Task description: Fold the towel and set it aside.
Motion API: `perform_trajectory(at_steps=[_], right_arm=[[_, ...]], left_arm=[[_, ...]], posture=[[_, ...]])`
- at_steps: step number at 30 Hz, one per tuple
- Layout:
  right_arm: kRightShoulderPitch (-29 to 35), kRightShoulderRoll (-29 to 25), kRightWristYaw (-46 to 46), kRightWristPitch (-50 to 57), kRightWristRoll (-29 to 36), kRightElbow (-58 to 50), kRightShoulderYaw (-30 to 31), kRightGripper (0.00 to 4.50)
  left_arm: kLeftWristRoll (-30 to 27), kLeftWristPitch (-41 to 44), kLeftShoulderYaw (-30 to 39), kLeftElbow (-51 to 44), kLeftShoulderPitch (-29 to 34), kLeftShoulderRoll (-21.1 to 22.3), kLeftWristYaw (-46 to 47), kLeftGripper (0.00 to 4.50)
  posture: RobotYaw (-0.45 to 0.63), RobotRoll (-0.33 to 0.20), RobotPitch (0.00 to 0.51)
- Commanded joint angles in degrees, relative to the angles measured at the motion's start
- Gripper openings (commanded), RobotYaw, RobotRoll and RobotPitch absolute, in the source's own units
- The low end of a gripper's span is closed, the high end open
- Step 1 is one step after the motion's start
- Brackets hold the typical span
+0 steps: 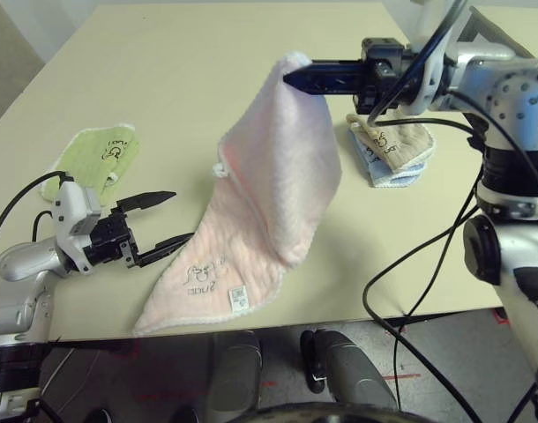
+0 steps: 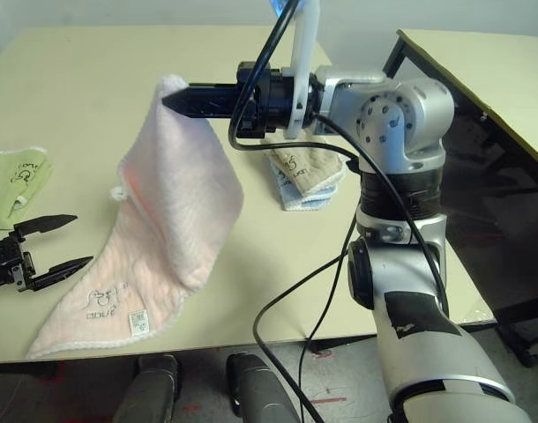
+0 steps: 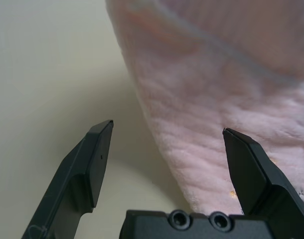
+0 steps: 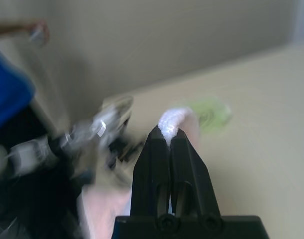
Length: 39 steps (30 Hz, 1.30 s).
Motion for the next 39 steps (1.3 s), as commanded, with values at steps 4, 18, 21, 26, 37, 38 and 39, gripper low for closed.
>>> perform_trajectory(at_steps=[4,18,21,26,37,38,39], right_arm=[[-14.06,-1.57,-10.19,-33.71,-19.29,20.17,1.92,0.02],[-10.6,-9.09,12.58,11.49,0.34,3.84,1.12,0.02],[-9.08,-8.86,11.43,12.85,1.21,1.69,0.42,0.02],[-6.97,-8.69,9.69,13.14,1.98,-0.7,0.14,0.02],[-4.59,-8.71,8.55,11.7,1.75,-1.93,0.61,0.02],[-4.47,-8.65,8.47,11.61,1.77,-1.97,0.62,0.02],[-4.34,-8.58,8.38,11.51,1.79,-2.04,0.66,0.02]], left_arm=[[1.02,-0.51,-0.3,-0.57,0.05,-0.12,1.11,4.5],[0.38,1.15,-1.35,-3.58,0.75,-0.06,2.12,4.5],[0.66,2.41,-2.82,-5.25,0.25,-0.94,3.33,4.5],[0.67,11.48,-6.08,-9.14,0.27,-4.15,11.17,4.5],[-6.85,36.56,-5.04,-8.97,-2.16,-12.85,28.54,4.5],[-6.83,37.14,-5.09,-8.49,-2.88,-13.52,29.34,4.5],[-6.44,37.42,-5.49,-7.75,-3.88,-14.2,29.92,4.5]], posture=[[0.03,0.0,0.147],[0.01,0.0,0.155],[0.0,0.0,0.154],[0.0,0.0,0.155],[0.0,0.0,0.154],[0.0,0.0,0.154],[0.0,0.0,0.154]])
